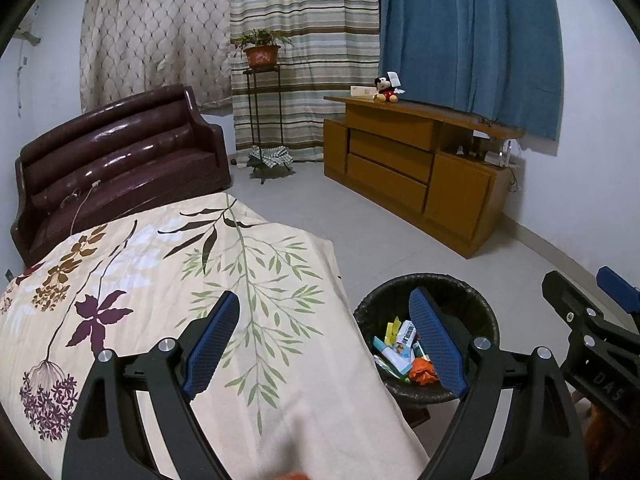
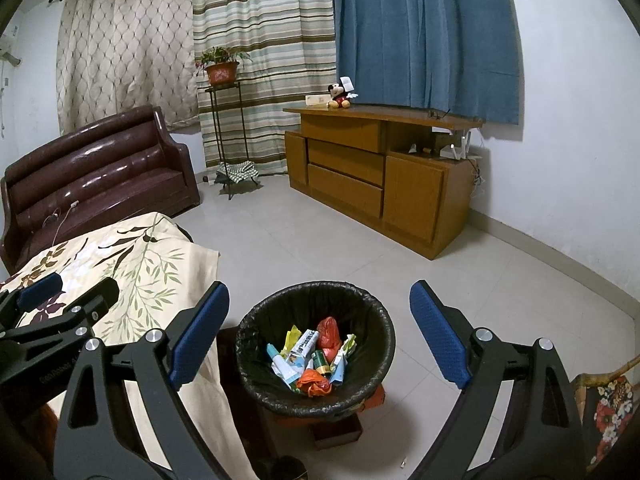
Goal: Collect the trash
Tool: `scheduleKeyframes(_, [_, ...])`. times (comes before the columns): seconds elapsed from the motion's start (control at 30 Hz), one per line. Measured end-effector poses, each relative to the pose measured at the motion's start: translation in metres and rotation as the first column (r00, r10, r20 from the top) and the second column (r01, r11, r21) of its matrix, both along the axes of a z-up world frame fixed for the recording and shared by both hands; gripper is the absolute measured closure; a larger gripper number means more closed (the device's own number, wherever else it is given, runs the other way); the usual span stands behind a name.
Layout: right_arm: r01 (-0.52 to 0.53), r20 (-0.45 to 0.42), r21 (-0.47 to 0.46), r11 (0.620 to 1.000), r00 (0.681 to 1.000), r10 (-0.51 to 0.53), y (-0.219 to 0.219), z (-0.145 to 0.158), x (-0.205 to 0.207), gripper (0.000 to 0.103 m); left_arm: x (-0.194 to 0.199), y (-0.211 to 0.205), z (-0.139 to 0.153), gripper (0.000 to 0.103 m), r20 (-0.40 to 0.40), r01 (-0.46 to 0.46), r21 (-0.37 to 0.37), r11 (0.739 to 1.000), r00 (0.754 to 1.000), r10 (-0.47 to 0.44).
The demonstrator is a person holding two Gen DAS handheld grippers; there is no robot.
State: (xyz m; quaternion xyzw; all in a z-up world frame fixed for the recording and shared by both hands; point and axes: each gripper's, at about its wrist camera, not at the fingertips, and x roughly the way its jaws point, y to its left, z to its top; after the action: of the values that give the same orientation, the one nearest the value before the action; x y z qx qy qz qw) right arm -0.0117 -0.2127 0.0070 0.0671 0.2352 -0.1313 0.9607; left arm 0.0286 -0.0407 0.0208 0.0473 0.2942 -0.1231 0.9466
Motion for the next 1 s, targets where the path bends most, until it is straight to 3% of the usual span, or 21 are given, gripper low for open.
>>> scheduleKeyframes(1.0, [0.000, -0.003, -0.001, 1.000, 1.000, 0.000, 0.0001, 0.0029, 0.0006, 0.013, 0.0006, -0.0015, -0.0023, 0.019, -0.009, 0.018, -0.007, 1.000, 1.000, -0.018])
